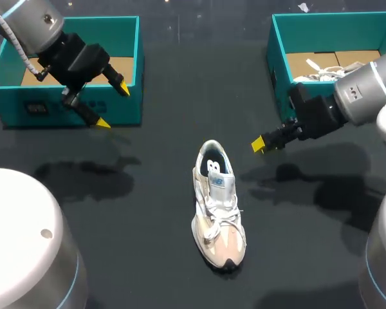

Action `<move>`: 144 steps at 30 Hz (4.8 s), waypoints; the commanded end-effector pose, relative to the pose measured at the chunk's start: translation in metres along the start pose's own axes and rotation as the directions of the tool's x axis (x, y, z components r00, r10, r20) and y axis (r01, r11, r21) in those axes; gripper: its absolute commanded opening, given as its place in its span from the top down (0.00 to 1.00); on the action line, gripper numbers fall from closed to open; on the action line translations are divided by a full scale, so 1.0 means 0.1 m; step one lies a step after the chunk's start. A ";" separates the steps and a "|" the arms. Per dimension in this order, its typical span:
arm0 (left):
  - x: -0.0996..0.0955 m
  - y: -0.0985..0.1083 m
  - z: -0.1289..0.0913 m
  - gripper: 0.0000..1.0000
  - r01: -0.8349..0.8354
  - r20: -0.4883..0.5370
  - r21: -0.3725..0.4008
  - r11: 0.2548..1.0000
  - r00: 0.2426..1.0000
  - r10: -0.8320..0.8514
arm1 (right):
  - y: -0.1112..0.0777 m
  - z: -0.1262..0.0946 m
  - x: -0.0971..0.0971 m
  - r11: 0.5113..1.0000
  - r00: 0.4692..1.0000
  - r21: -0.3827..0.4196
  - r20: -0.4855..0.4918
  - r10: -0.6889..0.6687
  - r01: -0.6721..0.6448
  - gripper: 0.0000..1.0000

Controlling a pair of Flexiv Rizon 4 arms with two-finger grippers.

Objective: Take the shoe out of the shoebox, open the shoe tongue, remove and reinsert the insole, then place the shoe into the shoebox

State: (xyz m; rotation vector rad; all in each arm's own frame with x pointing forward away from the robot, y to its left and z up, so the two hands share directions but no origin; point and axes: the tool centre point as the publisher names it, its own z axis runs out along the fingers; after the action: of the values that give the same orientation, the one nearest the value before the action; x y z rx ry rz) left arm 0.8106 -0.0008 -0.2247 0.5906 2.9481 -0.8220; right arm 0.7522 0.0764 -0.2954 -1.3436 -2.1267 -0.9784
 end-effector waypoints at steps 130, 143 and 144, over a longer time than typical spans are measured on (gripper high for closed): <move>0.21 0.37 -0.80 0.00 0.019 0.013 -0.084 0.996 1.000 -0.017 | 0.12 0.94 0.44 0.947 0.439 0.066 0.895 0.083 -0.315 1.00; 0.21 0.37 -0.80 0.00 0.019 0.013 -0.084 0.996 1.000 -0.017 | 0.10 1.02 0.36 0.946 0.430 0.046 0.897 0.102 -0.320 1.00; 0.21 0.37 -0.80 0.00 0.019 0.013 -0.084 0.996 1.000 -0.017 | 0.09 1.04 0.35 0.936 0.384 0.032 0.917 0.113 -0.350 1.00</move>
State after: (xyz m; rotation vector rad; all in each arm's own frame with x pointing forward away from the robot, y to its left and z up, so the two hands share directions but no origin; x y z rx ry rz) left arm 0.8097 0.0757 -0.1772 0.5511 2.9607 -0.7007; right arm 0.7463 0.1698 -0.3272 -2.2592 -2.4958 0.2060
